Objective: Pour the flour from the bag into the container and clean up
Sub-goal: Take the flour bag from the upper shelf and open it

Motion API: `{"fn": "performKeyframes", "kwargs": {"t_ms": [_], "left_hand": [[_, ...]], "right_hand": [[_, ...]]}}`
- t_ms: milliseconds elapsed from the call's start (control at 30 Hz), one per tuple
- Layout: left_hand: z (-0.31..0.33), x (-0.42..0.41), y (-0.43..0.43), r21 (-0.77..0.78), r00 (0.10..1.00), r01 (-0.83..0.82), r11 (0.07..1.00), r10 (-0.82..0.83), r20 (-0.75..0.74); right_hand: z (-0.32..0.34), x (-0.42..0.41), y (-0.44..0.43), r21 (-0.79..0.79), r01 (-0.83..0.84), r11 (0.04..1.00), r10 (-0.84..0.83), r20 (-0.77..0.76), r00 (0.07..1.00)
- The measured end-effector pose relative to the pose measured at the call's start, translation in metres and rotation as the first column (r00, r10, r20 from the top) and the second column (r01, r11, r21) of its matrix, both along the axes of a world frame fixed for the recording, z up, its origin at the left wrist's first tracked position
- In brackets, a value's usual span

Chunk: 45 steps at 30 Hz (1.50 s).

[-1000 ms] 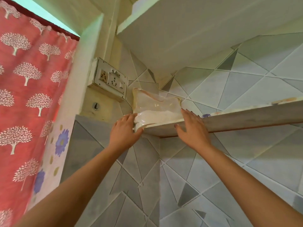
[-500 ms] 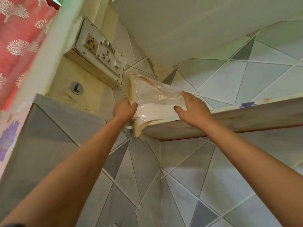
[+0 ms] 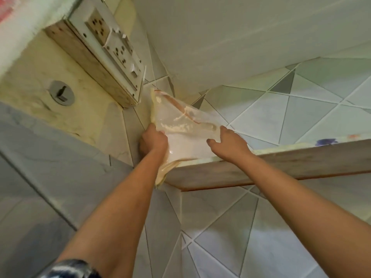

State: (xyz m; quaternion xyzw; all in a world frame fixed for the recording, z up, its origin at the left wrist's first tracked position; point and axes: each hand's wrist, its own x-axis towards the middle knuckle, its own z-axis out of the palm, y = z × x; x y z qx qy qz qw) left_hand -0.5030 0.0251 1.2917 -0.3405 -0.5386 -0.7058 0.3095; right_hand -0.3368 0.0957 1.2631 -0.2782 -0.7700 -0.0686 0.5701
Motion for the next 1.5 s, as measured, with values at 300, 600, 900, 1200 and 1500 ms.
{"fn": "performKeyframes", "kwargs": {"t_ms": [300,600,900,1200,1500], "left_hand": [[0.009,0.056,-0.014,0.189,0.957,-0.093,0.978,0.14,-0.253],[0.016,0.098,-0.086,0.331,0.924,-0.088,0.94,0.201,-0.325],[-0.003,0.13,-0.184,0.451,0.9,-0.123,0.884,0.291,-0.324],[-0.047,0.157,-0.239,0.528,0.891,-0.123,0.841,0.327,-0.315],[-0.083,0.245,-0.256,0.514,0.888,-0.058,0.856,0.28,-0.366]], "right_hand": [[0.004,0.011,-0.007,-0.16,-0.225,0.961,0.21,-0.105,0.972],[-0.026,0.023,-0.038,-0.1,-0.599,0.794,0.464,-0.535,0.706],[-0.062,-0.019,-0.119,0.108,-0.882,-0.459,0.123,-0.975,-0.184],[-0.056,0.015,-0.17,0.247,-0.831,-0.499,0.156,-0.917,-0.367],[-0.089,0.097,-0.184,0.257,-0.818,-0.515,0.104,-0.928,-0.358]]}}
